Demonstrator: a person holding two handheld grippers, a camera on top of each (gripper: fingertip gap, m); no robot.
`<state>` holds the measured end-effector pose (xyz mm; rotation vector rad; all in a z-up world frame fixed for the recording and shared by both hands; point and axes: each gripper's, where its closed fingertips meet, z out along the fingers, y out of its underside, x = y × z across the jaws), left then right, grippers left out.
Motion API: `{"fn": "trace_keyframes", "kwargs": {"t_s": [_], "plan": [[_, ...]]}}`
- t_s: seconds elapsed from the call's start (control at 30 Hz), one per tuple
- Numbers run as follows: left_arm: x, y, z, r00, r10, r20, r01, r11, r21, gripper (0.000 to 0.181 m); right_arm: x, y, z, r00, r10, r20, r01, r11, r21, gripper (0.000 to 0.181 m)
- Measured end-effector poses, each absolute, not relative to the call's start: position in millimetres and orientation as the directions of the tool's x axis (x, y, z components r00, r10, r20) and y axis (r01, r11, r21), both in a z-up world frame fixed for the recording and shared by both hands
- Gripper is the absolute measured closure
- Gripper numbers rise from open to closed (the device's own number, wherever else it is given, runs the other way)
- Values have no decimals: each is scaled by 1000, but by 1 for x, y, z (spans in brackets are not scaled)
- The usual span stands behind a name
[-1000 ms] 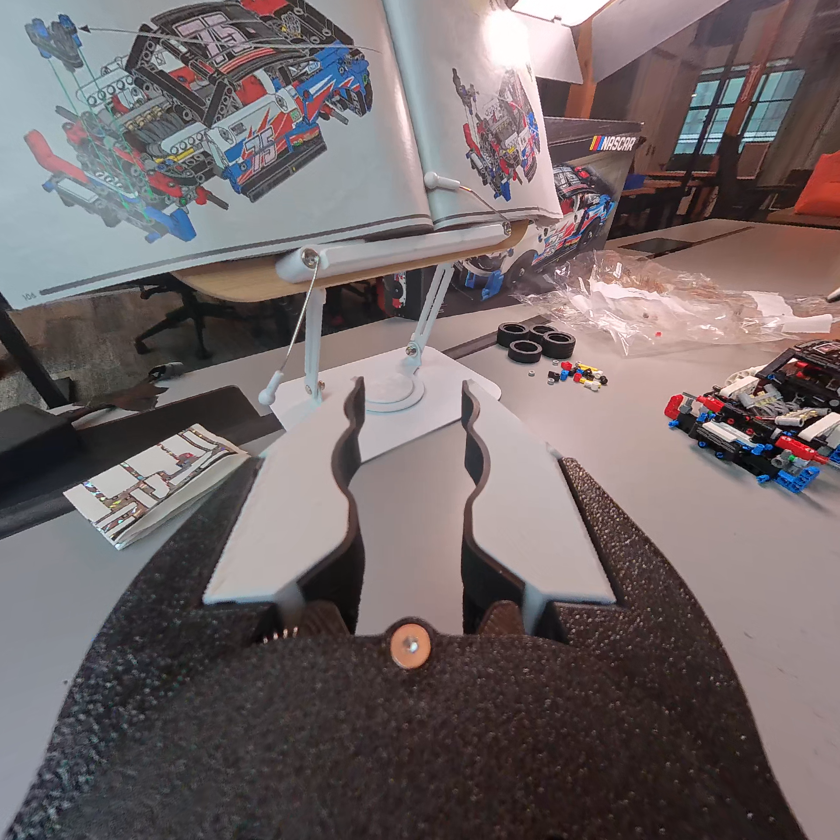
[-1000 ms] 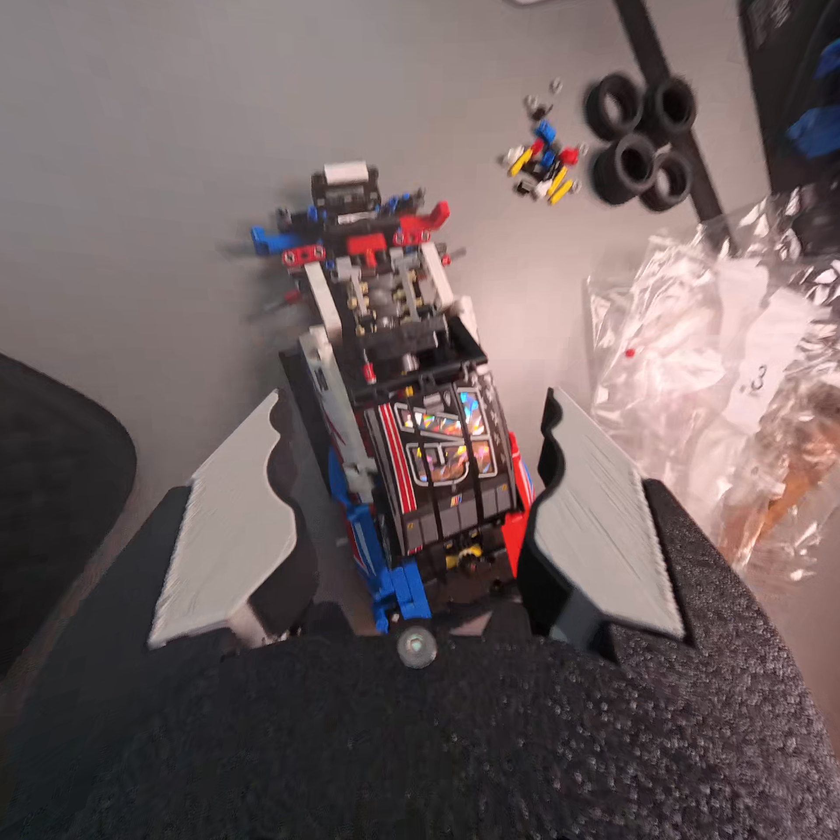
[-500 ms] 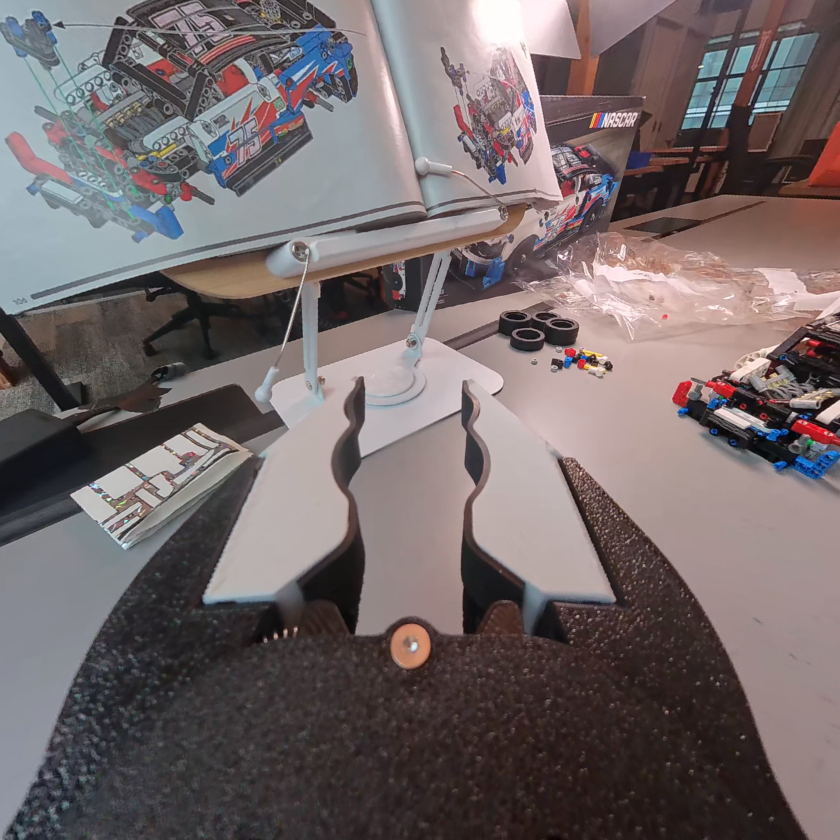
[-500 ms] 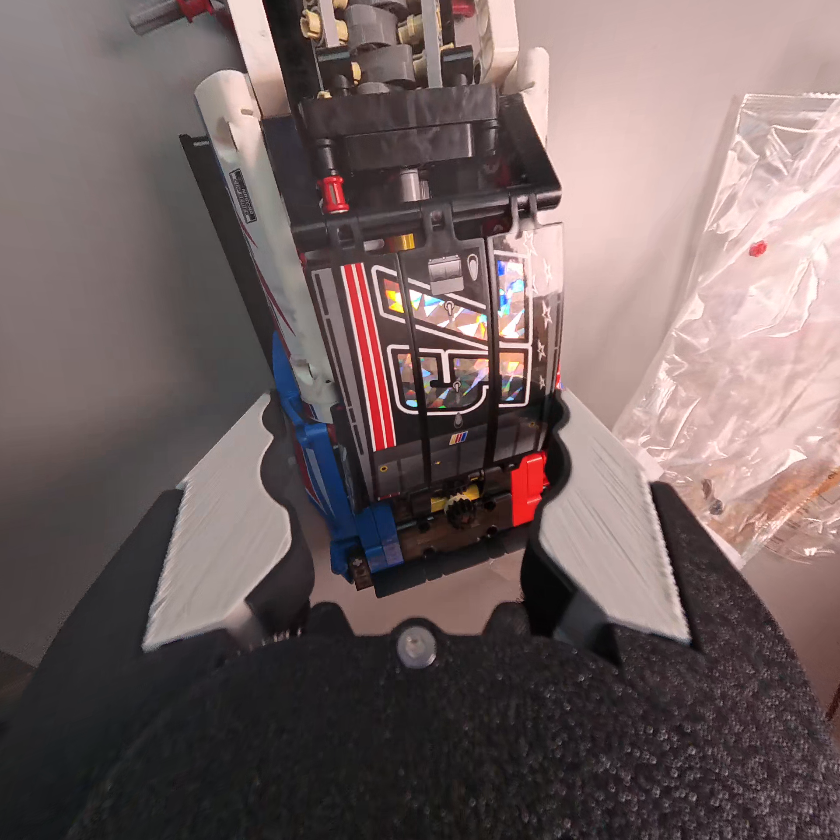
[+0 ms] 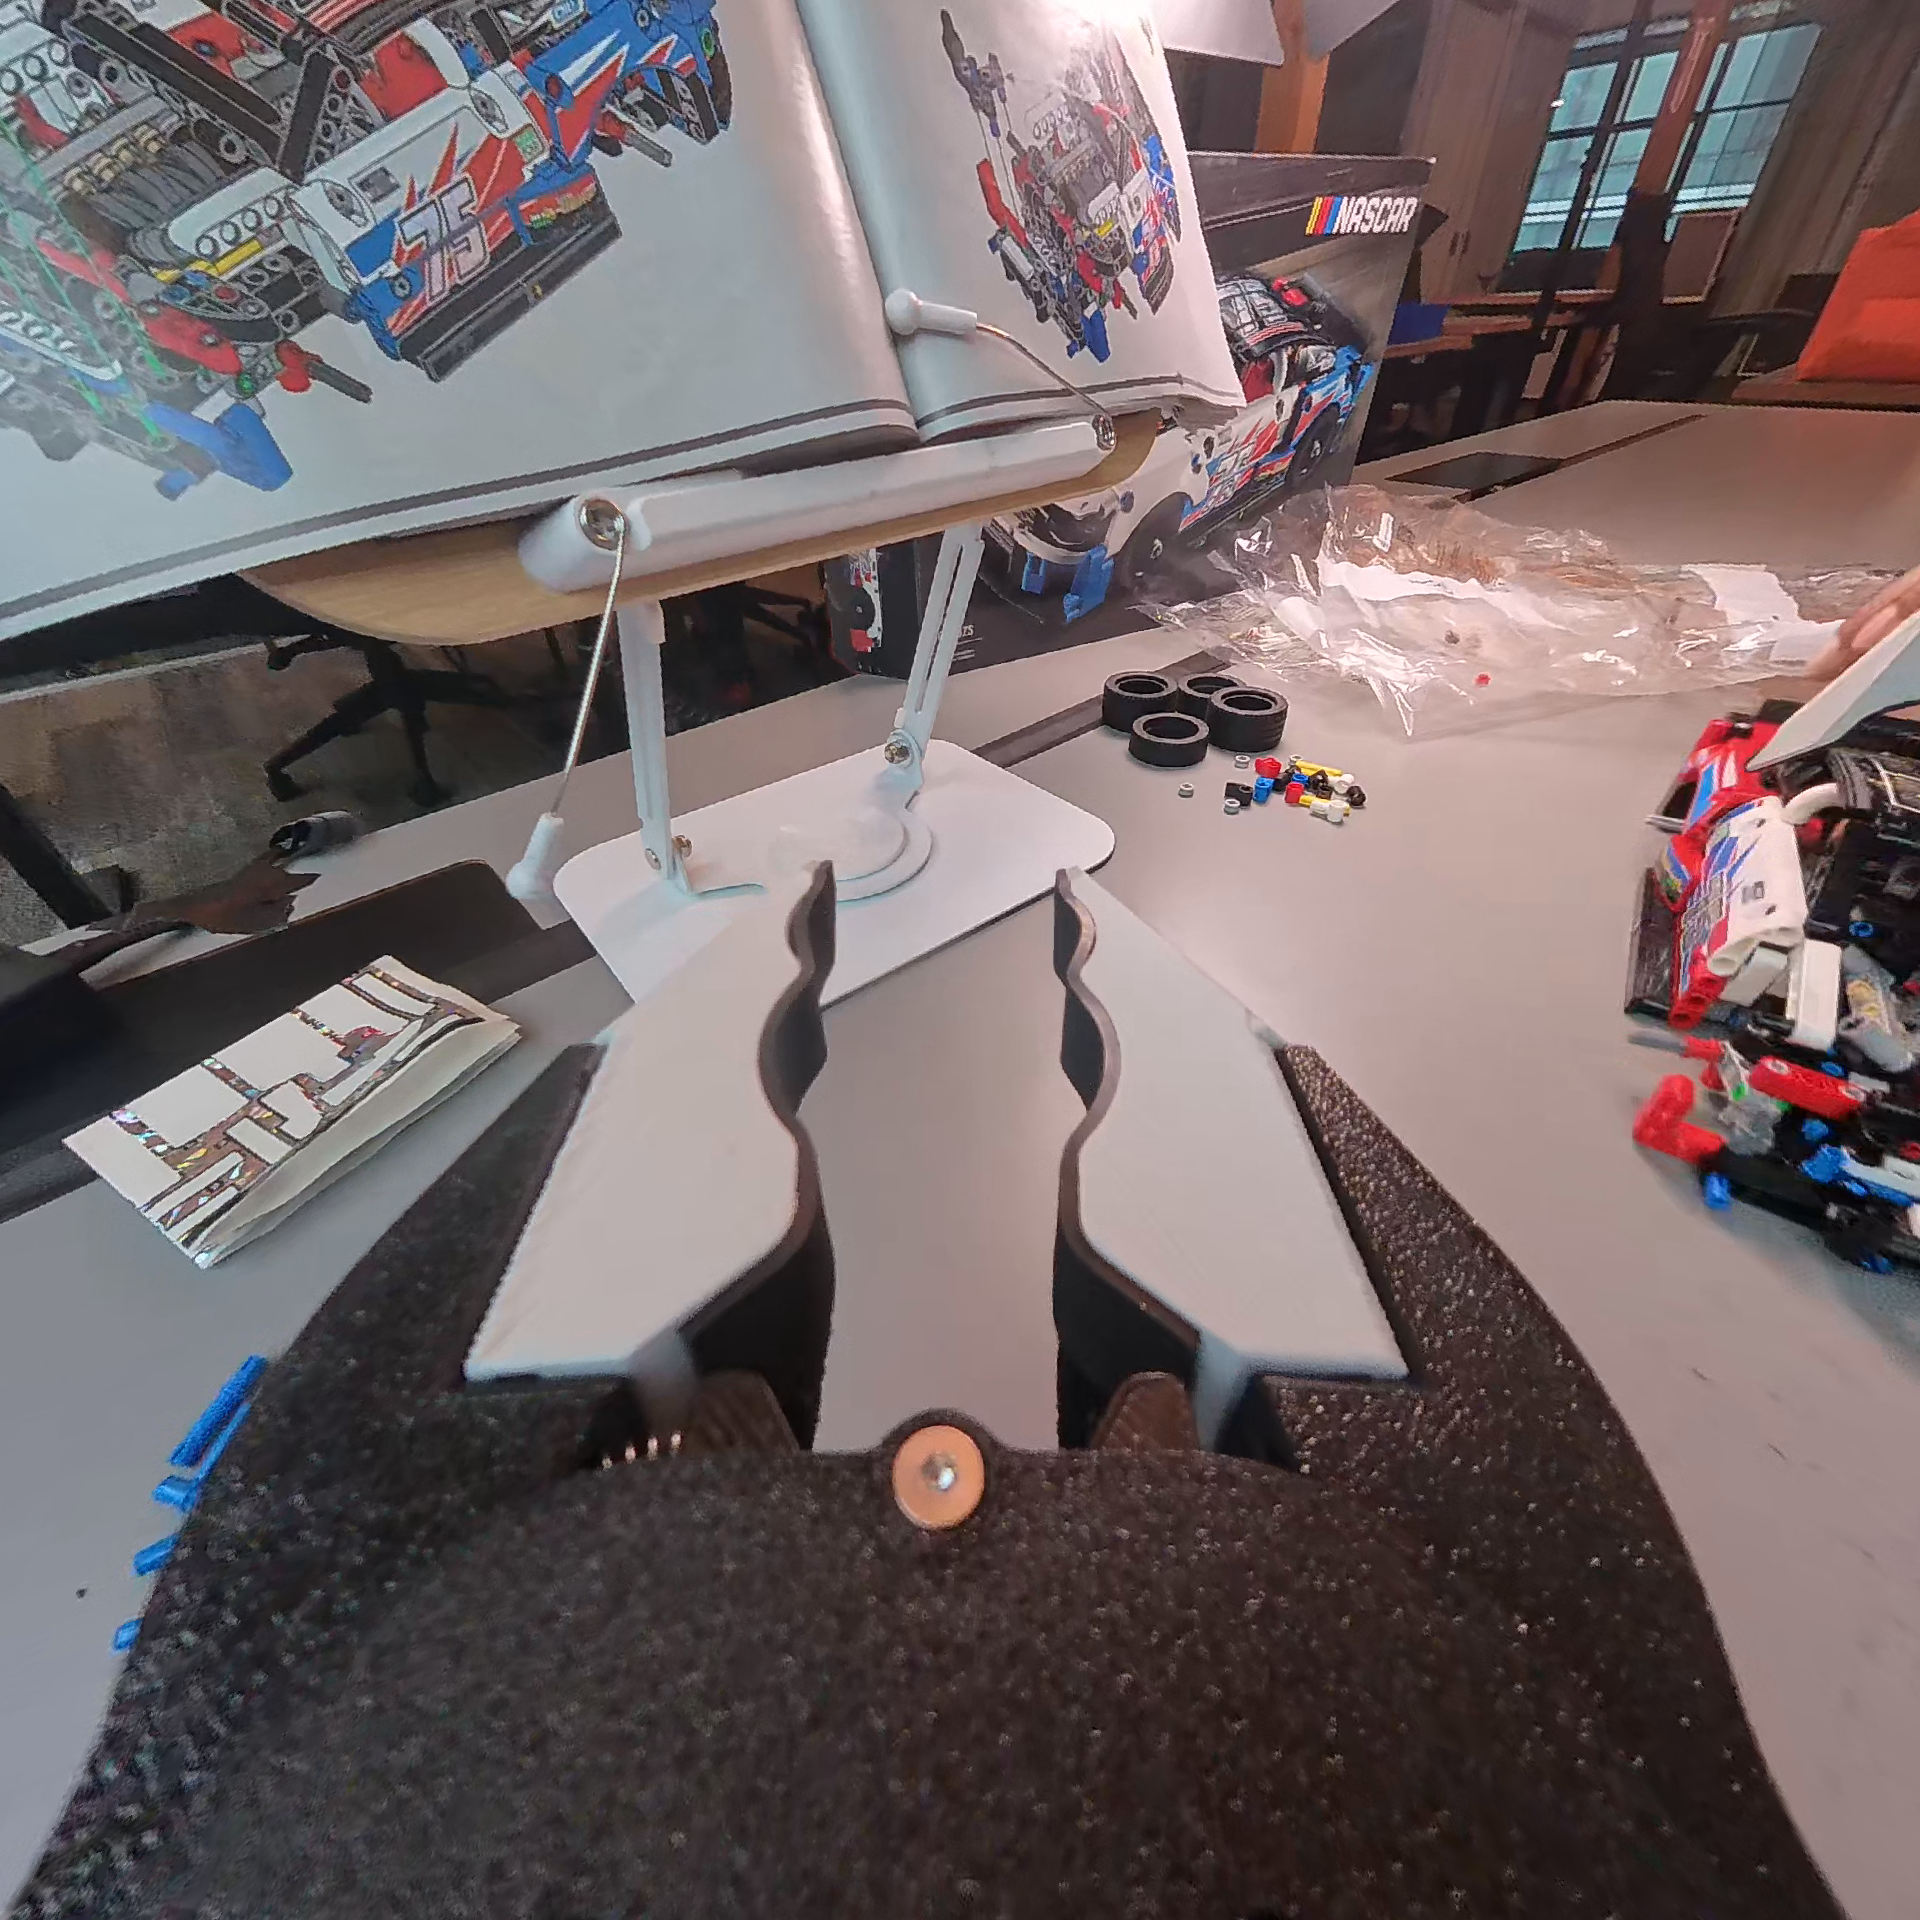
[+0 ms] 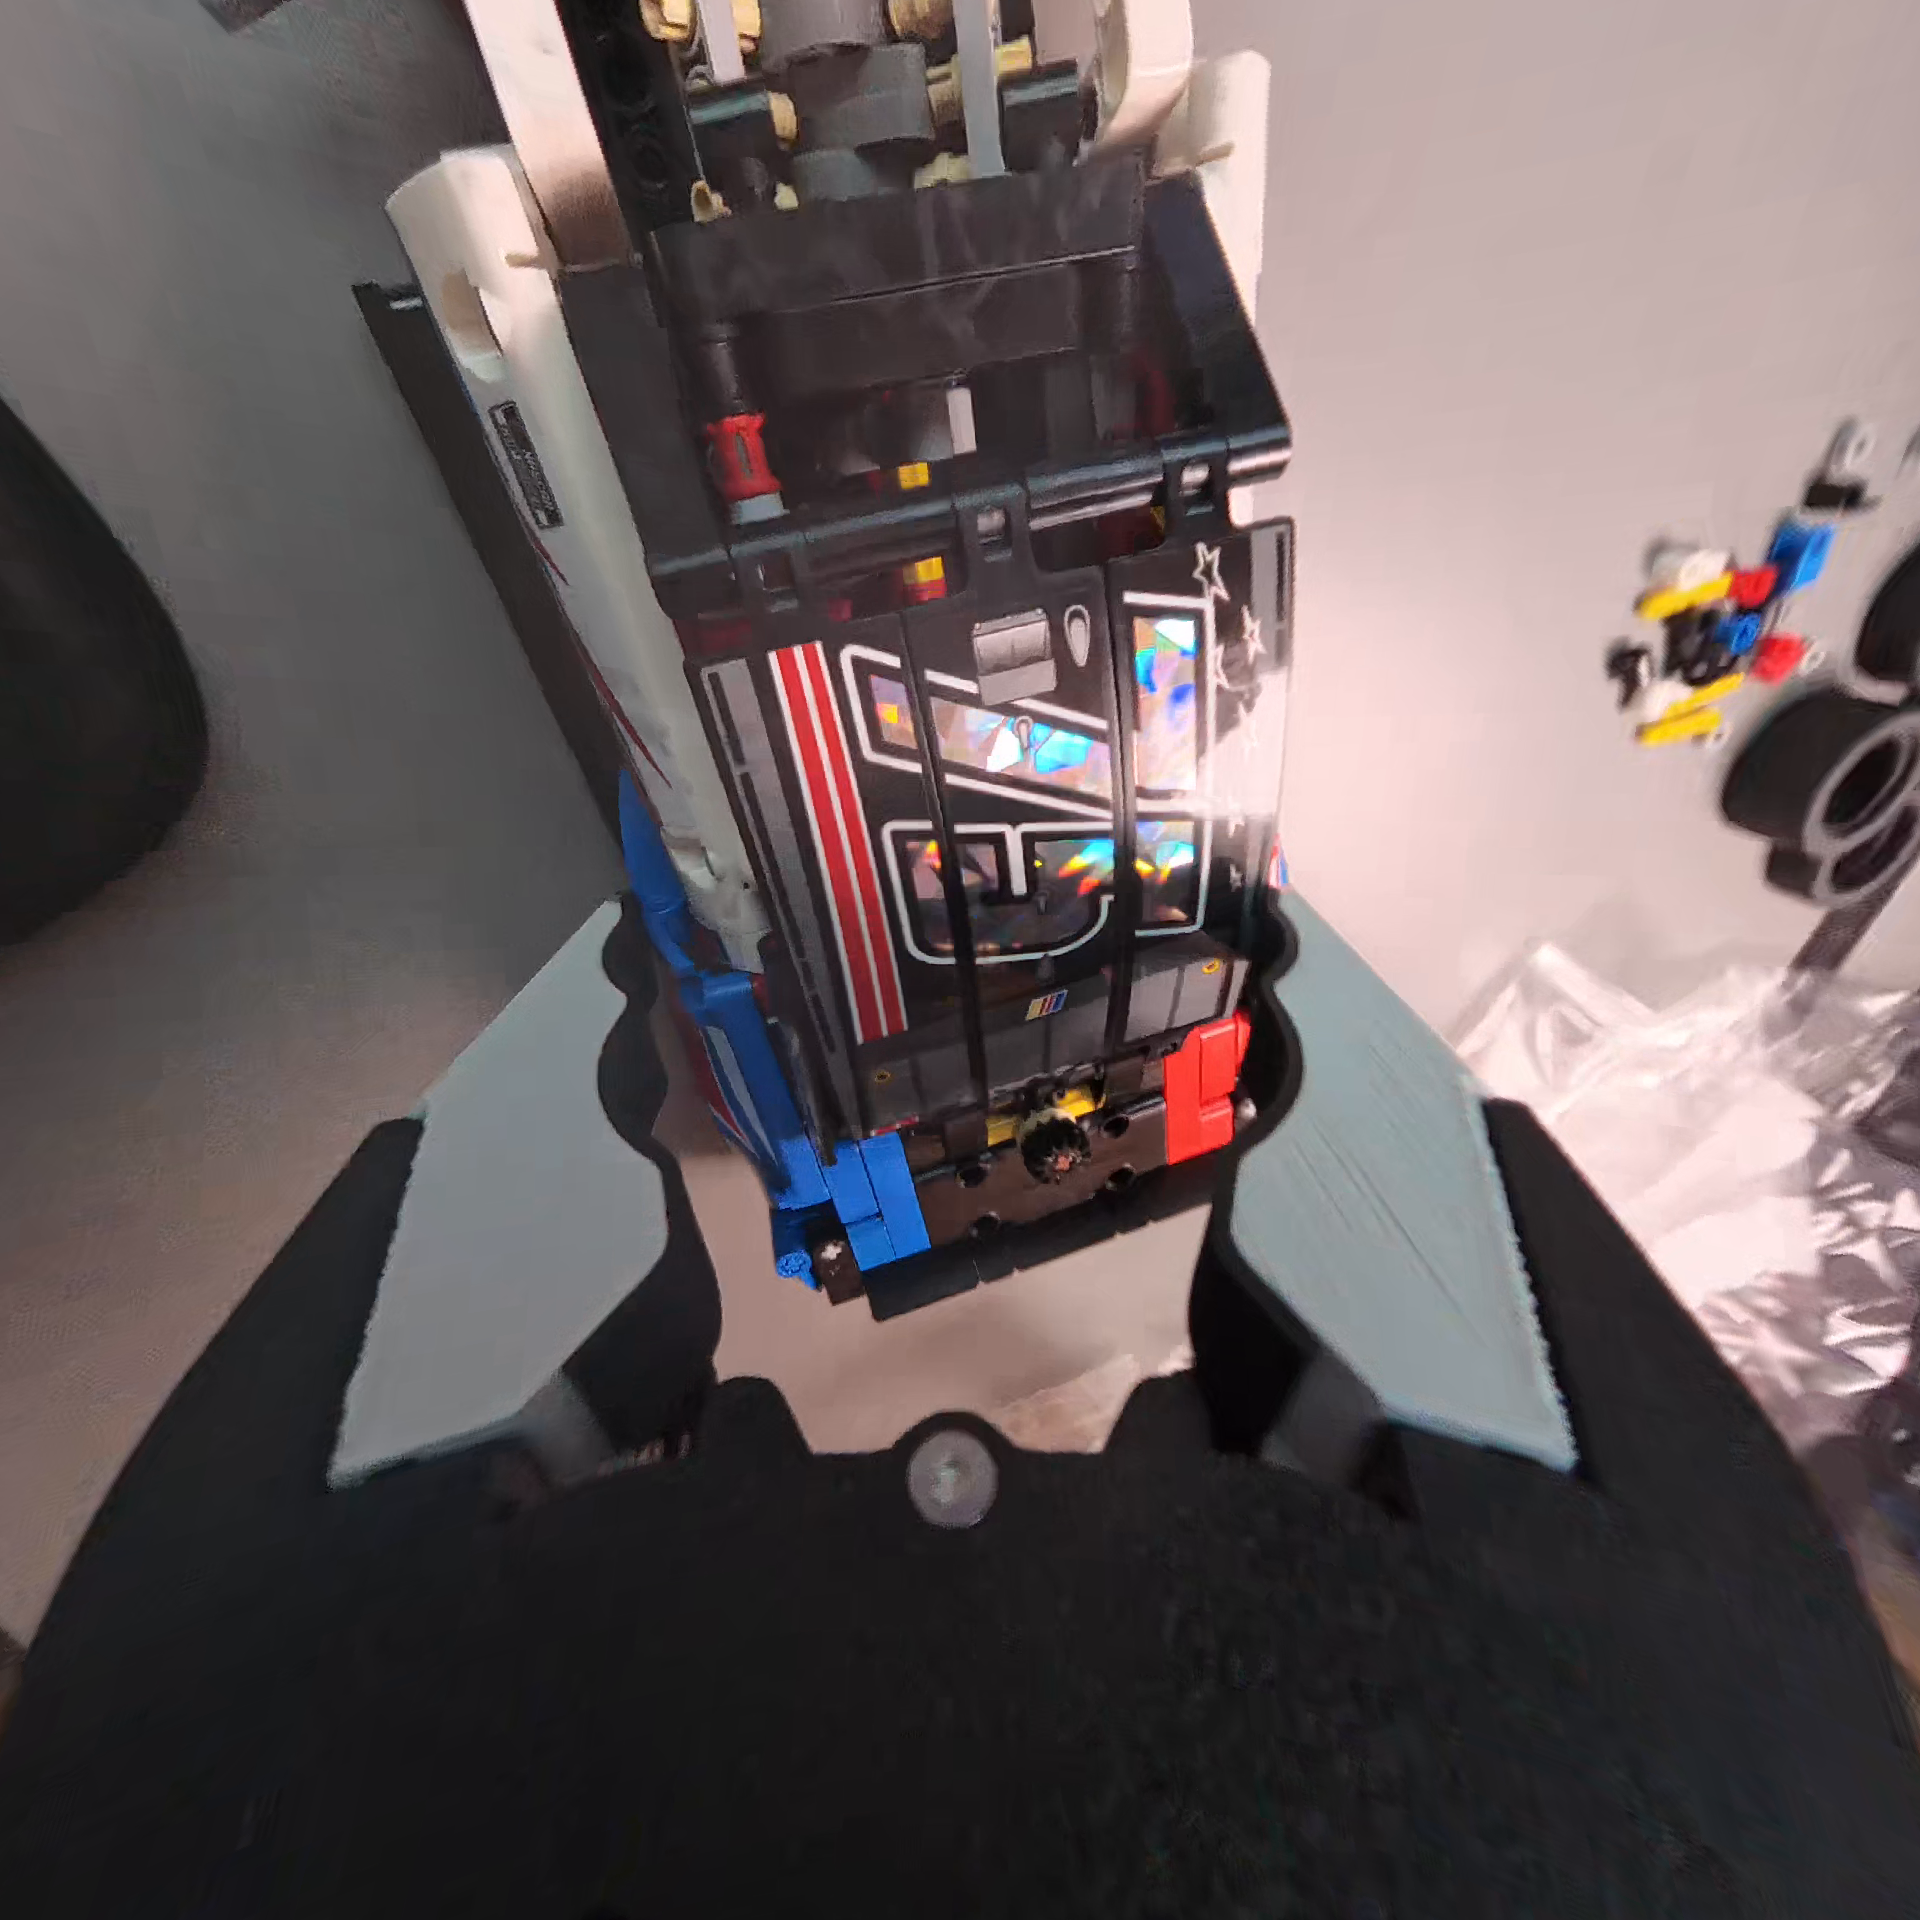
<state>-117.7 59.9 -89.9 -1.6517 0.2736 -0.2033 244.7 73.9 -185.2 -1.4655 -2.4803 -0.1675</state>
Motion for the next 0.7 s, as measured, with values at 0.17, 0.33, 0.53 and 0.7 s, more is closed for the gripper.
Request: {"fn": "trace_keyframes", "kwargs": {"t_s": [0.17,0.33,0.53,0.7], "plan": [[-110,59,-90,945,-322,-49,-79,-82,-994,140,197,71,-184,-672,682,289,730,676,103,67],[-103,57,-92,935,-349,-60,-94,-83,-992,141,161,88,-179,-743,571,348,653,732,195,69],[-89,54,-95,905,-416,-87,-130,-77,-989,141,150,114,-159,-559,655,508,779,624,51,78],[-75,50,-98,866,-492,-89,-147,-79,-986,141,152,101,-139,-195,850,490,830,409,-380,88]]}}
